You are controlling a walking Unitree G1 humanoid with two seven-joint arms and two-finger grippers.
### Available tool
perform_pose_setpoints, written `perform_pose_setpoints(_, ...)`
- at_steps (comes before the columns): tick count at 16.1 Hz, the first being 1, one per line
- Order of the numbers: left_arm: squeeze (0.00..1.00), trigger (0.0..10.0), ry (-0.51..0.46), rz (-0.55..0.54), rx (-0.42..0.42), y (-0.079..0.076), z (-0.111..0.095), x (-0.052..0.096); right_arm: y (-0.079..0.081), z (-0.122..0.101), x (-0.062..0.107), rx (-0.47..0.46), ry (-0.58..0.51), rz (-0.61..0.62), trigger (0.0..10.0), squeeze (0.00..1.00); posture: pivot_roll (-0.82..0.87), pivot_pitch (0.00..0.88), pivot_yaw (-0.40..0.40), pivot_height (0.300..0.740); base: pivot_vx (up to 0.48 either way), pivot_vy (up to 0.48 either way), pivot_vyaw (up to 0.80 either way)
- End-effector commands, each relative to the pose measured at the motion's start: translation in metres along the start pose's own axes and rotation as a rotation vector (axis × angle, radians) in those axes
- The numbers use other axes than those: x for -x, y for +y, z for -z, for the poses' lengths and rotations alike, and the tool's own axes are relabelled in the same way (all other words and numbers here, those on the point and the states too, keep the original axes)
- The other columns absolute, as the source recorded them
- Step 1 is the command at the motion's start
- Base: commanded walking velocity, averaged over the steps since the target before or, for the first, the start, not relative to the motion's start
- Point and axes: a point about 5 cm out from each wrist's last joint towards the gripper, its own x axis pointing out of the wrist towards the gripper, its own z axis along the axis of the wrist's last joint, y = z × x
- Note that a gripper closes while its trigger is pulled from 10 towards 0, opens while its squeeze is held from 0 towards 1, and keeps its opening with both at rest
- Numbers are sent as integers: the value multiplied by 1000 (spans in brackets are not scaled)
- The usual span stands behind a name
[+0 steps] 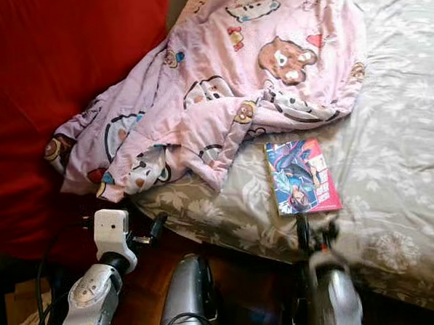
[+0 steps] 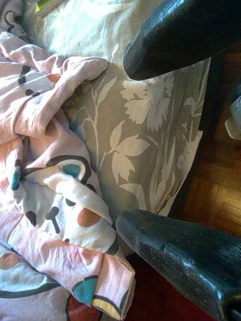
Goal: Clean up the room
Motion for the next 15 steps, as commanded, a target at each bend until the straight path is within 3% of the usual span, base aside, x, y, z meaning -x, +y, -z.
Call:
perform_pose_setpoints(1, 0, 10000, 23, -24, -14, 6, 6, 4, 4, 3, -1, 27, 30, -15, 10000, 0, 185, 261, 125, 586, 0, 0, 0)
perform_pose_setpoints(4, 0, 10000, 21, -24, -13, 5, 6, 4, 8, -8, -21, 111, 61, -25, 10000, 0, 193, 265, 123, 586, 0, 0, 0)
perform_pose_setpoints(6, 0, 10000, 18, -26, -11, 4, 5, 8, 11, -17, -42, 278, 152, -10, 10000, 0, 208, 278, 115, 586, 0, 0, 0)
perform_pose_setpoints(11, 0, 10000, 30, -39, -13, 3, 6, 28, 15, -37, -63, 246, 186, 9, 10000, 0, 258, 298, 99, 586, 0, 0, 0)
perform_pose_setpoints(15, 0, 10000, 40, -48, -21, 5, 4, 39, -8, -28, -57, 98, 298, 128, 10000, 0, 291, 290, 98, 586, 0, 0, 0)
